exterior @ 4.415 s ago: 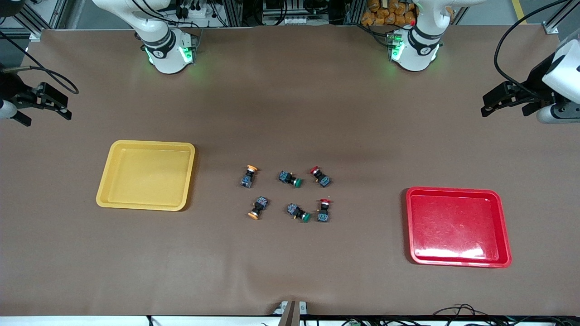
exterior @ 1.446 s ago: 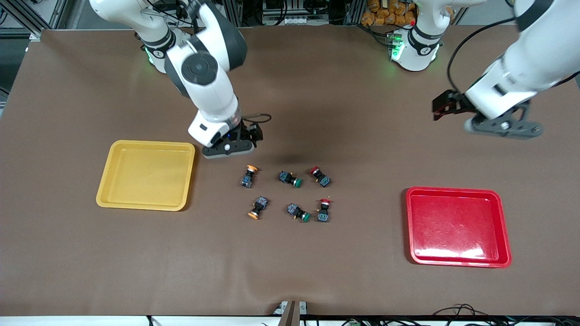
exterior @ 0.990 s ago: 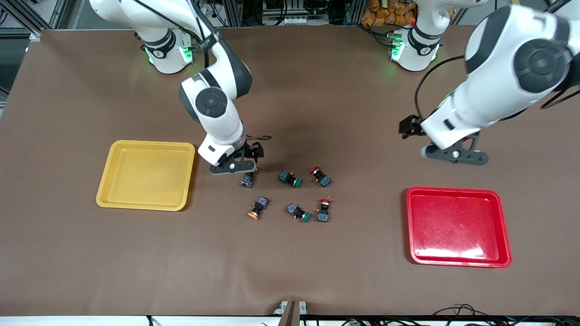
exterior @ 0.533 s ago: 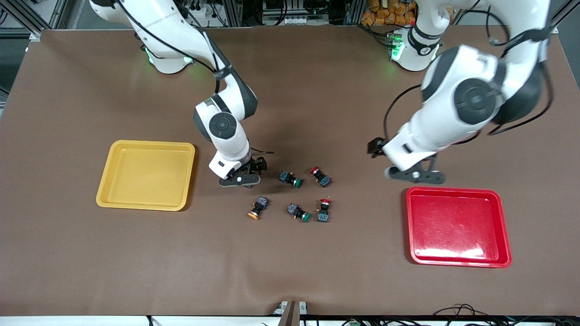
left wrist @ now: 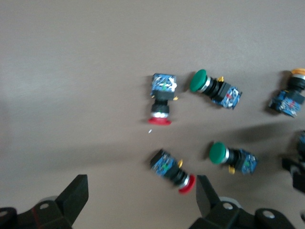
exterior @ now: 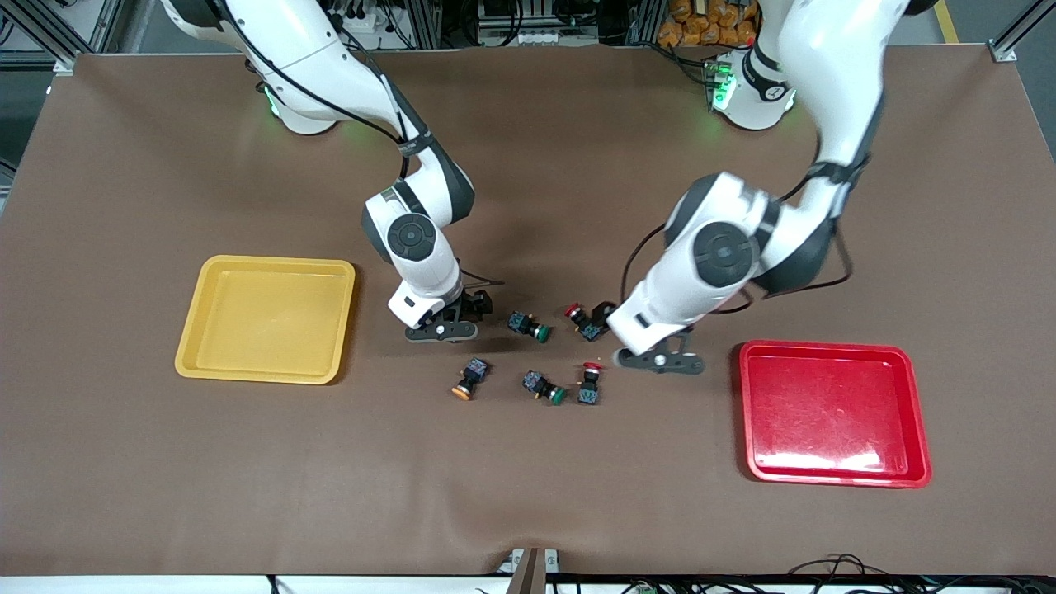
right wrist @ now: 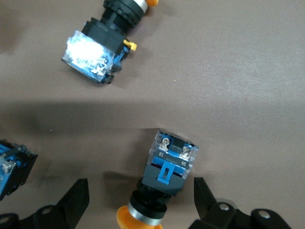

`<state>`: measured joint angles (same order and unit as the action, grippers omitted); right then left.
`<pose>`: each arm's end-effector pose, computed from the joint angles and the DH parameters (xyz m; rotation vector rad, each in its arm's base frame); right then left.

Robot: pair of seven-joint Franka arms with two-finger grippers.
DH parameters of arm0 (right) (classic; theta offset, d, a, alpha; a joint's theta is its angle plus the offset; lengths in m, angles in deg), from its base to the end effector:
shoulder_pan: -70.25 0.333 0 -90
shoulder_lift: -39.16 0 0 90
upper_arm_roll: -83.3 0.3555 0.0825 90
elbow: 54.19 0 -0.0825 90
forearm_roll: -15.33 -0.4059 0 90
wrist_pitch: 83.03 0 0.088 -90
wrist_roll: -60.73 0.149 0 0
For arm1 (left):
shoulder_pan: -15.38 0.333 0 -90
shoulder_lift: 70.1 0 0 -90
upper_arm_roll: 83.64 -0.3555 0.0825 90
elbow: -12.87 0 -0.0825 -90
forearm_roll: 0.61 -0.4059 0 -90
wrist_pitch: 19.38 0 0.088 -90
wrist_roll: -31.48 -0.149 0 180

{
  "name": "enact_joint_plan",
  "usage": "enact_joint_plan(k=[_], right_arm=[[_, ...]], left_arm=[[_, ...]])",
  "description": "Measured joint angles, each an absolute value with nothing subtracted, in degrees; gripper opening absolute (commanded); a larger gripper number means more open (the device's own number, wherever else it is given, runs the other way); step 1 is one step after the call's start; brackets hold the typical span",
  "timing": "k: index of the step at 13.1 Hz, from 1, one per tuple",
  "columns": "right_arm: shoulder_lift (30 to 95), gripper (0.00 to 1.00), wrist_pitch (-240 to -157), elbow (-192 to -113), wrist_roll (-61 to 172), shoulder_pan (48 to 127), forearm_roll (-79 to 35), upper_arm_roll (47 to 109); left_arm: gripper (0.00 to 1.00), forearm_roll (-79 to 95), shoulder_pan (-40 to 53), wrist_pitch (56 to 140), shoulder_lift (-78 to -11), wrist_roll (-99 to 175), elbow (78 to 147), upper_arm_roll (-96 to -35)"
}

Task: Place red and yellow buttons in trays
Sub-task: 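Grasp yellow button with the right gripper while the left gripper grasps red button, then carry both held buttons over their matching trays with both grippers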

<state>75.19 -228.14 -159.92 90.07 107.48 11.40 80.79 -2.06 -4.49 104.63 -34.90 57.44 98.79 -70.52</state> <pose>0.5647 0.3940 0.1610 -3.0954 -0.0742 -0.0655 0.6512 -0.3885 0.3019 3.0116 -0.1375 0.0060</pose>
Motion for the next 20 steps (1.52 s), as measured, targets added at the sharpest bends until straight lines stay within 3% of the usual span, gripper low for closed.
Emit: enact_joint_plan(k=[2,5,9,12,15,16,20], right_arm=[[75.2,0.16,-228.2,-159.8,90.1,107.5,11.2,80.8],[75.2,0.00,-227.9,-159.8,90.1,107.4,11.1,80.7],[75.2,0.00,-227.2,-159.5,90.1,107.3,11.1,80.5],[74.3,0.00,-221.8,-156.9,90.1,107.3,11.1,80.5],[69.7,0.03,-208.6,-150.3,90.0,106.1,11.1,79.9],[67.7,0.03,-204.0,-147.4,89.9,105.0,11.1,79.8],[63.2,0.03,-184.4,-133.2,89.0,100.4,11.1,79.7]], left_arm=[[1.00,-6.4,-6.6,109.3,-30.9,61.0,98.8,-70.6],[1.00,-11.0,-7.8,114.6,-25.6,63.0,98.7,-70.6],[1.00,-11.5,-7.7,121.2,-21.3,61.8,98.5,-71.3],[1.00,-11.6,-7.5,123.0,-20.2,59.2,98.3,-71.5],[0.99,-14.8,-7.7,123.0,-20.2,58.6,97.5,-72.1],[0.88,-15.4,-7.7,123.1,-20.2,58.6,97.3,-72.1],[0.87,-15.5,-7.9,123.3,-20.2,58.4,97.2,-72.1]])
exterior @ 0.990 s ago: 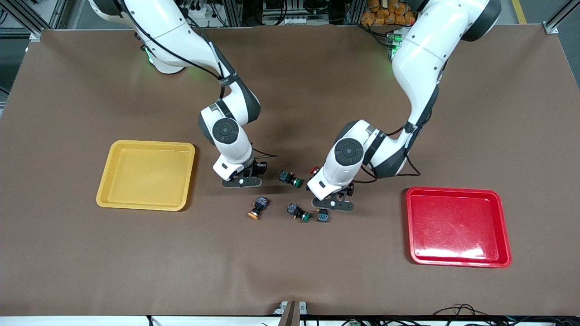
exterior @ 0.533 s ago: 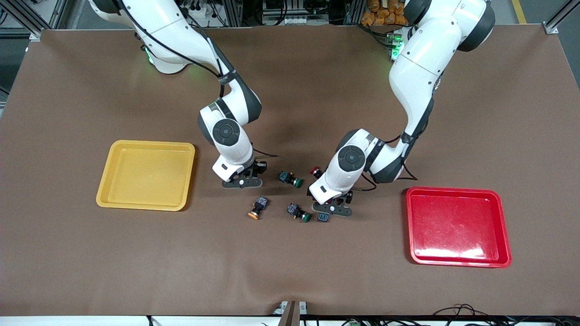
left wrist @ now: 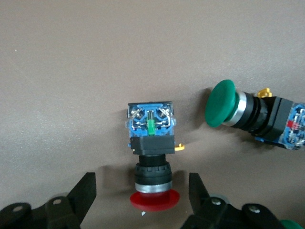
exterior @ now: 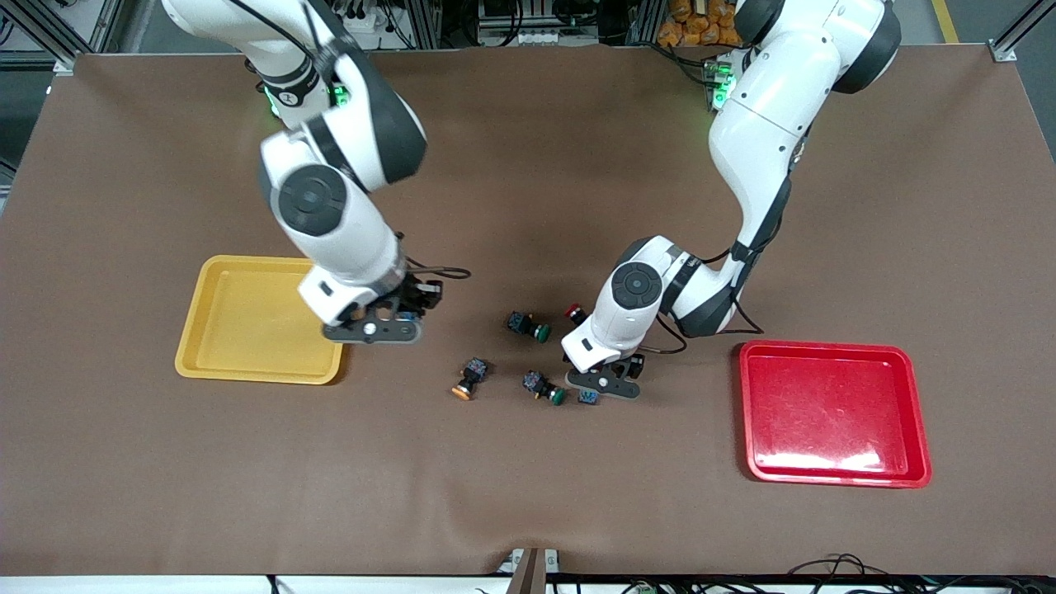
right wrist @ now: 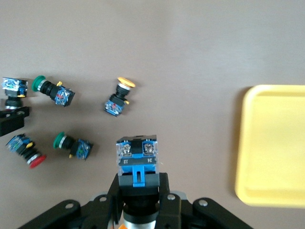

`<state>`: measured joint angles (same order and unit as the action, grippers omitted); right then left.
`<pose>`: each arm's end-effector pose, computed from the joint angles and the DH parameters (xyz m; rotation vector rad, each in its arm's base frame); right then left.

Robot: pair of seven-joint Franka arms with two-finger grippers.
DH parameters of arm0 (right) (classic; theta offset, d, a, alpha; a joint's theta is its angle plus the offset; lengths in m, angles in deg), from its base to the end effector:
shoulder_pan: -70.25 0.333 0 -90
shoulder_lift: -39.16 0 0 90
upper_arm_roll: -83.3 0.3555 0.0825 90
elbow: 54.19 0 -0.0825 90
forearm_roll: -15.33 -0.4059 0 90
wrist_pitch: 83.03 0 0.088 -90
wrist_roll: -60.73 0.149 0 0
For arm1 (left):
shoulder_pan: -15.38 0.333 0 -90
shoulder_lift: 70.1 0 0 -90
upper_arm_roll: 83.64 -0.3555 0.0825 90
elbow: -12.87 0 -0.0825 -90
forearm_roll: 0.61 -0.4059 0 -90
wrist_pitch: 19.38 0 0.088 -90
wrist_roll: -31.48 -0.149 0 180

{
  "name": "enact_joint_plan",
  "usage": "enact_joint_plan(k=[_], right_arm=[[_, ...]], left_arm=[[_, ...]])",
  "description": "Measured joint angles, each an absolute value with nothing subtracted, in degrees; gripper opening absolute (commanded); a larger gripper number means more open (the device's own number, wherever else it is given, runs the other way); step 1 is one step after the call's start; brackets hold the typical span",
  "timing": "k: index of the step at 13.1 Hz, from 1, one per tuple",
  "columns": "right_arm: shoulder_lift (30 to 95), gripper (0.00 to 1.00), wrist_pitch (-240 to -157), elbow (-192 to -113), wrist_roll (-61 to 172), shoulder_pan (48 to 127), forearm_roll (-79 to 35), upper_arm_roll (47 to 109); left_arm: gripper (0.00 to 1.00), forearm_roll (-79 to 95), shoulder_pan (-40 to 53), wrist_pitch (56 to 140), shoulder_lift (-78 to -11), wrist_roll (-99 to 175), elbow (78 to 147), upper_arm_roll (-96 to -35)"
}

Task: Place red and yellow buttons in trays
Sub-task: 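Carry both held buttons over their matching trays with both grippers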

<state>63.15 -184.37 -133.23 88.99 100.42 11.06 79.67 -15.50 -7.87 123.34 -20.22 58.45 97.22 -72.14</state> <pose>0.6343 0.3356 0.4622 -3.1115 0.0632 0.0733 0.6630 -0.4206 0.1503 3.0444 -0.3778 0.2463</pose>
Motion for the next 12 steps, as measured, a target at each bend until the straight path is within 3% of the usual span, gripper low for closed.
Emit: enact_joint_plan(k=[1,4,7,9,12], right_arm=[[62.6,0.05,-180.0,-130.5,88.1,99.5,11.0,79.6],[58.7,0.05,-168.6,-127.9,81.7,93.1,11.1,79.1],[54.6,0.05,-165.1,-131.2,63.4,78.4,11.0,78.7],[53.8,0.05,-168.2,-135.7,49.9,68.7,10.8,78.5],[53.2,0.05,-180.2,-147.0,39.5,61.7,10.6,78.6]], left_arm=[[0.86,-15.5,-7.9,123.6,-20.2,58.4,97.2,-72.2],[0.37,-15.5,-7.9,124.7,-20.0,58.4,97.2,-72.2],[0.02,-16.3,-8.0,126.2,-19.9,57.6,97.2,-72.3],[0.00,-16.7,-8.0,126.6,-19.9,57.5,97.2,-72.3],[0.00,-16.9,-7.8,126.9,-20.2,57.2,96.3,-72.5]])
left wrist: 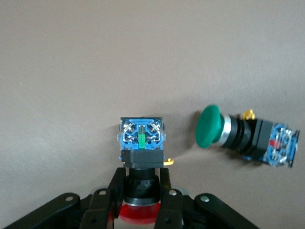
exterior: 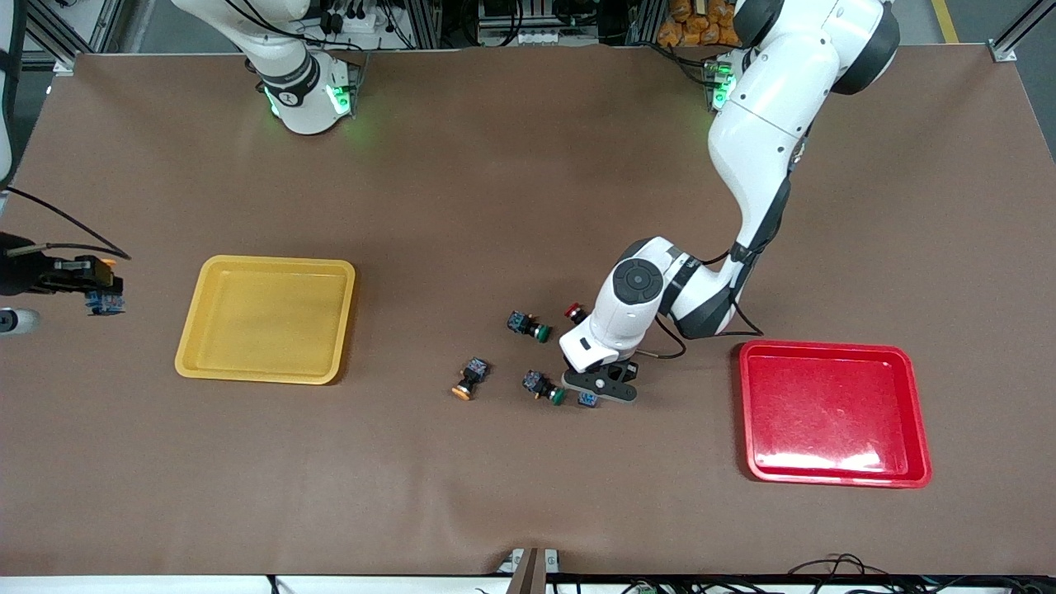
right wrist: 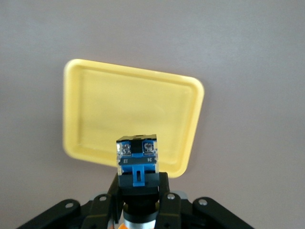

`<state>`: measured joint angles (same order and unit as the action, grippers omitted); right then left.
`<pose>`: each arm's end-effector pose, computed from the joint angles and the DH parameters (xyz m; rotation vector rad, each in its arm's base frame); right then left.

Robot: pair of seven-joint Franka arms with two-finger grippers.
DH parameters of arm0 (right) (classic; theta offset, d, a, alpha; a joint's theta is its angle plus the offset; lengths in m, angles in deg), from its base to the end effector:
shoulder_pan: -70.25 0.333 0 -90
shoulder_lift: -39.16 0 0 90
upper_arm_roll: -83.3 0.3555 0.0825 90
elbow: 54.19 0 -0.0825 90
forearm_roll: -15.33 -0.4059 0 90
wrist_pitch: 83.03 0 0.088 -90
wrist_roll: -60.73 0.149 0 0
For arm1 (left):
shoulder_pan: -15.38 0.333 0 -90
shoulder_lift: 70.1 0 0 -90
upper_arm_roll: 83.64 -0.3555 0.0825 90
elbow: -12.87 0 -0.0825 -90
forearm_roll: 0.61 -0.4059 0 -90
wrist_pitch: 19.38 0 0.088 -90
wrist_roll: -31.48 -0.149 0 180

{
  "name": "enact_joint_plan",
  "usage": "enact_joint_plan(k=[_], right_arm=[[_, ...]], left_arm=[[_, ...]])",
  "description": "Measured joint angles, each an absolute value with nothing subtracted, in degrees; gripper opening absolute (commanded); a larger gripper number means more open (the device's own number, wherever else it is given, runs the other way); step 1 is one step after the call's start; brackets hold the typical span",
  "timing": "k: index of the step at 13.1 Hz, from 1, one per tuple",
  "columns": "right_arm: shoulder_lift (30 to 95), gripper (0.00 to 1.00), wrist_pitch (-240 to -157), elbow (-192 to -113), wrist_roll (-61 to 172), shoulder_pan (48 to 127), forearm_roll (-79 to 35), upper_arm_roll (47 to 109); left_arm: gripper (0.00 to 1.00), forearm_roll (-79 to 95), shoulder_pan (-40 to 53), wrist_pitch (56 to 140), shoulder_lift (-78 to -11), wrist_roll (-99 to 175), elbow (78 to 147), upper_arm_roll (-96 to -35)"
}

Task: Place red and yellow buttons in trays
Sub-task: 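Carry both held buttons over their matching trays with both grippers, then lower and release both buttons into the trays with both grippers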

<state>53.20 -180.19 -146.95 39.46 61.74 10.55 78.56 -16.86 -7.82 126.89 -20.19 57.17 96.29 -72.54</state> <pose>0.6270 -0.1317 0.4586 -3.0200 -0.1866 0.2145 0.6769 -0.4232 0.1640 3.0071 -0.4259 0.3615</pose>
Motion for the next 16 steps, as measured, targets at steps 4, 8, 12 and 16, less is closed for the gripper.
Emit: enact_joint_plan(k=[4,8,12,16], right_arm=[[52.3,0.05,-201.3,-165.8,37.0,61.2,10.5,79.5],[54.9,0.08,-213.9,-175.0,37.0,61.2,10.0,80.1],[60.9,0.09,-221.9,-176.7,37.2,61.3,9.5,80.4],[63.7,0.95,-225.9,-177.9,37.8,61.3,9.1,81.0]], left_arm=[[0.00,-16.9,-5.0,114.8,-25.7,55.1,94.5,-72.5],[0.00,-14.5,-0.7,96.6,-37.5,49.3,94.2,-72.3],[0.00,-11.2,7.0,88.6,-43.6,41.8,94.5,-72.5],[0.00,-10.3,16.6,86.9,-45.3,30.0,94.9,-72.6]])
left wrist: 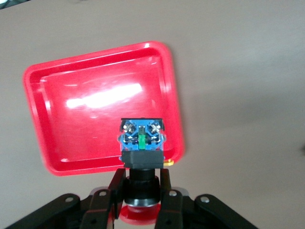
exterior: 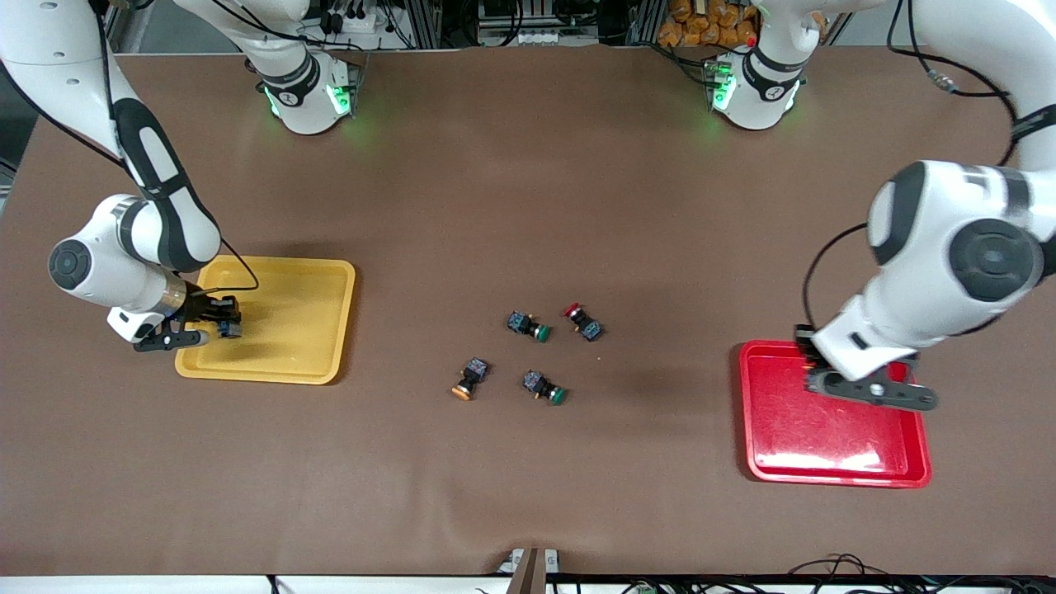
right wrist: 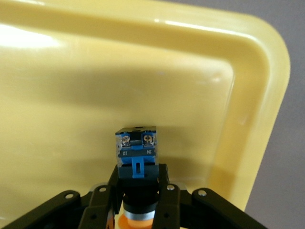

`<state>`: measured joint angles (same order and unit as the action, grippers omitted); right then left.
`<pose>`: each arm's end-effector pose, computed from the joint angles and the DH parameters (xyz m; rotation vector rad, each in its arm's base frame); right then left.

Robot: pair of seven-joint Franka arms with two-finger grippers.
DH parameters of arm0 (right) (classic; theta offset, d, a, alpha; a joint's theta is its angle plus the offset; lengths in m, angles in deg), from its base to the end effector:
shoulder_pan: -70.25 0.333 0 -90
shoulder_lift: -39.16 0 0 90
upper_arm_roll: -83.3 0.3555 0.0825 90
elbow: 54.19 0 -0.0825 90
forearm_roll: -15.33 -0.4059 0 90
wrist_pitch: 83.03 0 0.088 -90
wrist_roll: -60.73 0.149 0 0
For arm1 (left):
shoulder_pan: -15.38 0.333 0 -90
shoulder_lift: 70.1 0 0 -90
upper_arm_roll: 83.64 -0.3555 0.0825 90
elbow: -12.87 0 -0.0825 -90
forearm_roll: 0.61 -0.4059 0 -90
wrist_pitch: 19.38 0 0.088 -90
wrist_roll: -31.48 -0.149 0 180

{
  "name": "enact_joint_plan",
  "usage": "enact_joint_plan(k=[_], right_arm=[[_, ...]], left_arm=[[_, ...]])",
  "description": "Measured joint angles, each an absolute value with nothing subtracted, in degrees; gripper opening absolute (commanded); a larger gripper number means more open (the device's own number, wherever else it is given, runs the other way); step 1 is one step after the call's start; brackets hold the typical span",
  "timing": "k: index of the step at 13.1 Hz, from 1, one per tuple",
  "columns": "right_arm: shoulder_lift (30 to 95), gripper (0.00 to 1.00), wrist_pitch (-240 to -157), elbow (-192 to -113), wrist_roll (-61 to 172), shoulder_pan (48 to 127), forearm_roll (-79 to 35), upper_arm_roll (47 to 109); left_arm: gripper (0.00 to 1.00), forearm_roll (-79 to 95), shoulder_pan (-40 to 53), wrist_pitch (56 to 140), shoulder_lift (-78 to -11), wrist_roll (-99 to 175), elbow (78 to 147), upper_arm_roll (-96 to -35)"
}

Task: Place red and yellow buttons in trays
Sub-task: 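Lower and release both buttons into the trays with both grippers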

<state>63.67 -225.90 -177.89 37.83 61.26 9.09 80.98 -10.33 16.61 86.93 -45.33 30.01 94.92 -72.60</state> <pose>0.5694 -0.1124 0.1644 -3.0645 -0.1768 0.1150 0.7185 -0.0826 0.4378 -3.0395 0.3470 -0.0082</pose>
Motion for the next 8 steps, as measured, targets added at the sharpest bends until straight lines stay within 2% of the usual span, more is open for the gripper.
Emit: enact_joint_plan(k=[1,3,5,6,8], right_arm=[[63.6,1.00,-225.9,-177.9,37.8,61.3,8.8,81.1],[63.5,1.00,-225.5,-177.9,37.8,61.3,8.7,81.2],[62.0,1.00,-223.1,-177.6,37.7,61.3,8.7,81.5],[60.2,1.00,-220.3,-177.2,37.6,61.3,8.7,81.7],[55.6,1.00,-209.4,-173.1,37.5,61.3,8.2,82.1]], left_arm=[[0.00,-9.2,19.1,86.9,-45.3,27.3,95.3,-72.6],[0.00,-7.9,24.1,87.9,-44.5,21.0,96.3,-72.6],[0.00,-7.2,28.6,92.5,-42.1,14.8,97.2,-72.6],[0.00,-6.7,30.3,95.2,-40.4,12.8,97.8,-72.6],[0.00,-5.7,31.7,101.1,-36.8,11.5,99.4,-72.6]])
